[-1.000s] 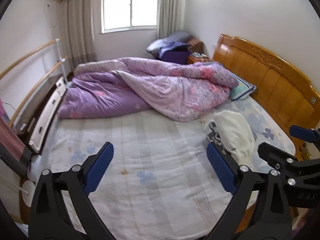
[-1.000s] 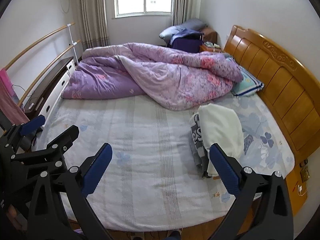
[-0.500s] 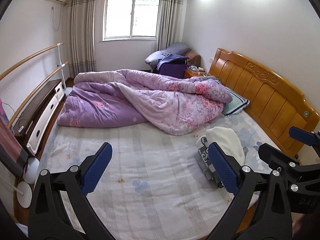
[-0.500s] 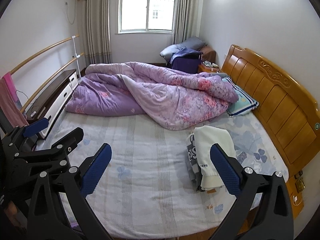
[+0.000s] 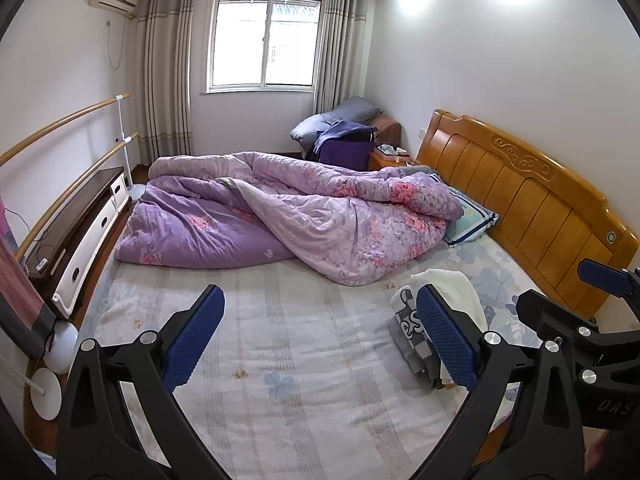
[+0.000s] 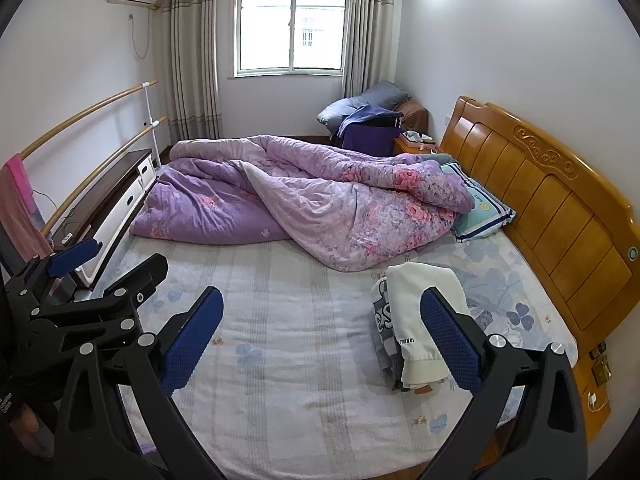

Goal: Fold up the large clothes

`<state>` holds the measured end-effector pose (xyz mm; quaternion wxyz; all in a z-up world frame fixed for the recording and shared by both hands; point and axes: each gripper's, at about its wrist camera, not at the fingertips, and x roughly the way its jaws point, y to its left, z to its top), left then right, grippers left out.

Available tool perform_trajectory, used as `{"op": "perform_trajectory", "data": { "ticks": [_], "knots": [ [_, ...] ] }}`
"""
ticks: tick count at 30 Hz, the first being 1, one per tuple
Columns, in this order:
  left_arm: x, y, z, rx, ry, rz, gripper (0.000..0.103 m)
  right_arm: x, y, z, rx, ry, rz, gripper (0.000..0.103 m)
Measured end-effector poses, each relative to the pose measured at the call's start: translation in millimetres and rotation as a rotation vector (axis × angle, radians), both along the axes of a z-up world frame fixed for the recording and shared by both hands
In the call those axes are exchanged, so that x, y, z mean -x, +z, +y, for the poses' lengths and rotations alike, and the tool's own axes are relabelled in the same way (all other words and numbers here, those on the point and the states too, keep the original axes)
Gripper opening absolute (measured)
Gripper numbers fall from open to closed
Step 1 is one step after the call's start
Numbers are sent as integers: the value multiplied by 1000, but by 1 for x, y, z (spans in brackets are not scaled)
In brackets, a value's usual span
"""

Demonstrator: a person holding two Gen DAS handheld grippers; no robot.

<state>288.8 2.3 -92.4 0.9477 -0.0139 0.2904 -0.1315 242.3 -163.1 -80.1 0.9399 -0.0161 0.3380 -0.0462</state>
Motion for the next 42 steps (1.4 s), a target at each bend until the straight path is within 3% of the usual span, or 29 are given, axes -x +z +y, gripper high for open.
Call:
{"op": "perform_trajectory", "data": {
  "ticks": [42],
  "knots": [
    [-15,-3,0,-6,23,-10,97,-23,1,-5,0,4,-5,95]
  ]
}}
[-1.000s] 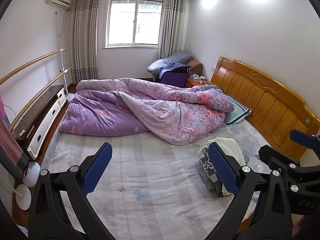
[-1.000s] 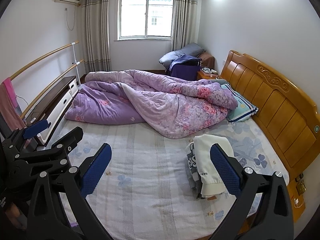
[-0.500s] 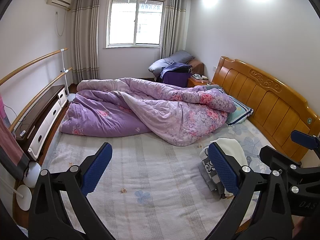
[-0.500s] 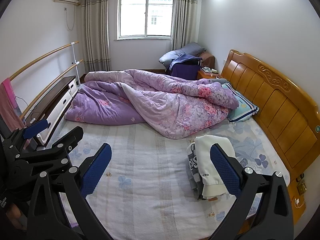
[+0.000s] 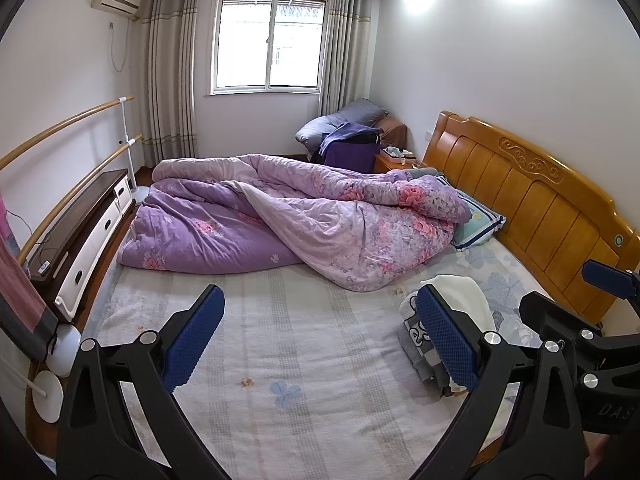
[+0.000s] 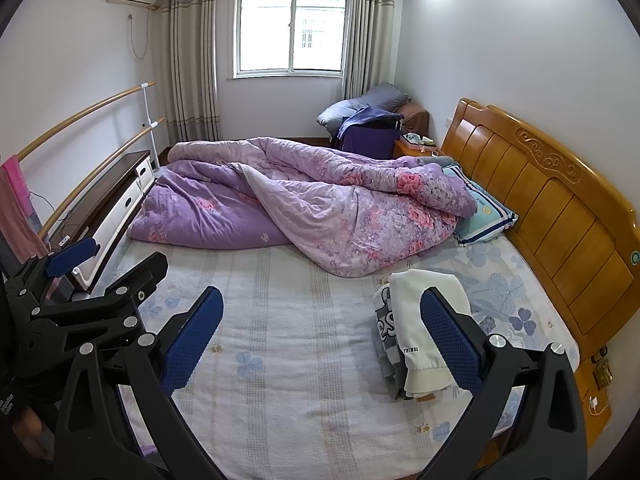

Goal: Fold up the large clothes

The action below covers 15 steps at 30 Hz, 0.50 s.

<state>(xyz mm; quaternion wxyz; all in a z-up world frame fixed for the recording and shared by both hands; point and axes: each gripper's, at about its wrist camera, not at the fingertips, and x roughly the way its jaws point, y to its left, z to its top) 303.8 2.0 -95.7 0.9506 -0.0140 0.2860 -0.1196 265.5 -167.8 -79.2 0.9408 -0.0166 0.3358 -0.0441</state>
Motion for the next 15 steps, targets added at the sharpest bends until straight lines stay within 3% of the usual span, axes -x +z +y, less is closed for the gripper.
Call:
{"op": "perform_trajectory", "data": {
  "ticks": [15],
  "knots": [
    [3,2,17,-14,9,-30,97,-2,-1,1,1,3,-1,95]
  ]
}}
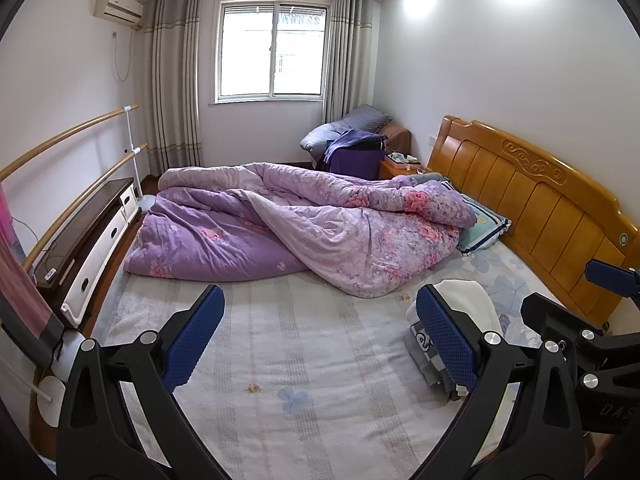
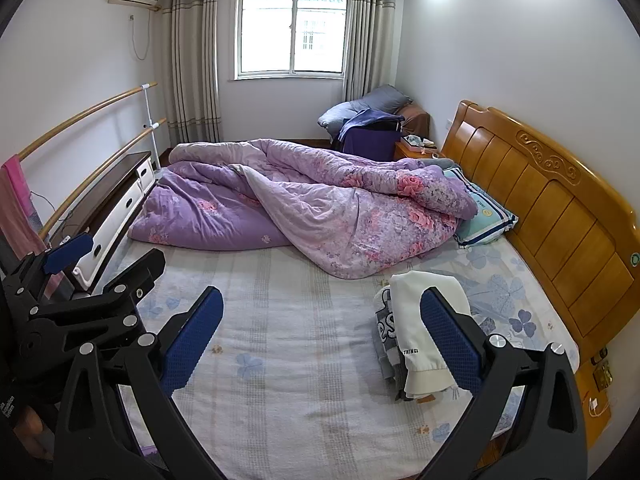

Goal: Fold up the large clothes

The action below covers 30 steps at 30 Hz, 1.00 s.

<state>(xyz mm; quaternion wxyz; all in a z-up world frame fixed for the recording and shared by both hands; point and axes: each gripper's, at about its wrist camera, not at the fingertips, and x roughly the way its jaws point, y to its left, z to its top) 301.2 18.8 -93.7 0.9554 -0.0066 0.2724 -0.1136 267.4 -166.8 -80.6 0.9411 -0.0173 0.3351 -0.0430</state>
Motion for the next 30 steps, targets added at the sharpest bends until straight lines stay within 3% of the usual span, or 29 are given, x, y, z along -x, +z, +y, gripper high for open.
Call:
{"op": "perform_trajectory", "data": {
  "ticks": [30],
  "knots": [
    [3,-2,5,-4,-3,9,97,1,0,2,-1,-2,2,95]
  ]
}}
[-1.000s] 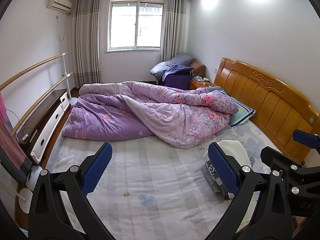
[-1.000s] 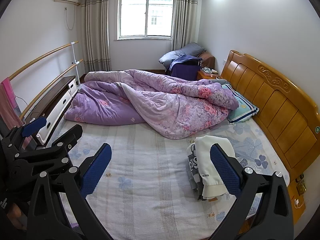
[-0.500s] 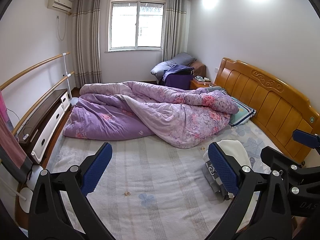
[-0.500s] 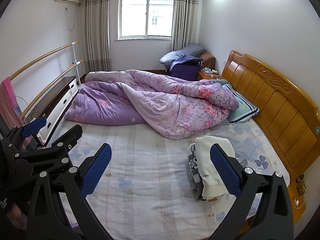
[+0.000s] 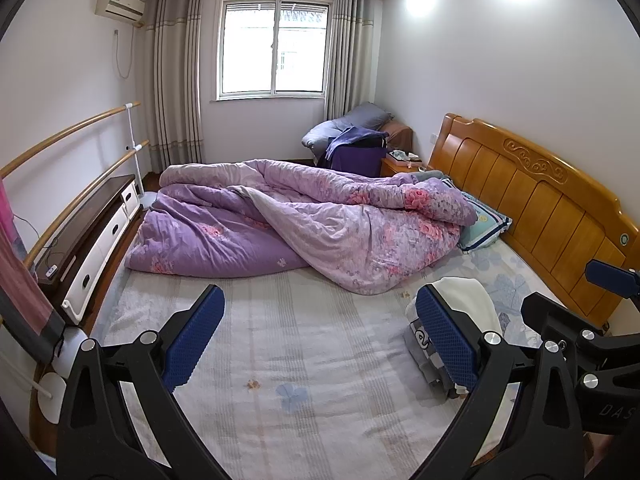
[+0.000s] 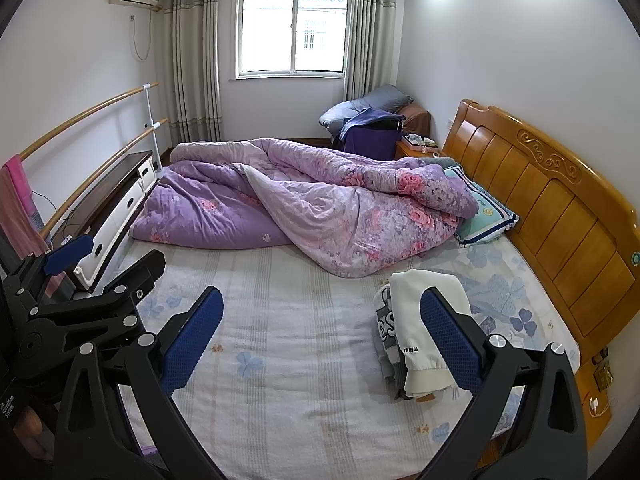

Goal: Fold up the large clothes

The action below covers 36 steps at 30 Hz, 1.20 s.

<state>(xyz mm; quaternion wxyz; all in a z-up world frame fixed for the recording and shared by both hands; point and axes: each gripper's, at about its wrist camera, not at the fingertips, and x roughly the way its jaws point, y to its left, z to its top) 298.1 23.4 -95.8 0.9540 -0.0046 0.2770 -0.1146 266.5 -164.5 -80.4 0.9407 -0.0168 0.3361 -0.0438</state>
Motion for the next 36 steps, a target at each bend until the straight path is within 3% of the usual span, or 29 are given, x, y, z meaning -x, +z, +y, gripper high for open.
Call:
{"op": "perform_trajectory", "data": {
  "ticks": [36],
  "knots": [
    [-1,-6,-6,-1,-16,20,97,4,-6,-5,-4,-7,14,95]
  ]
}}
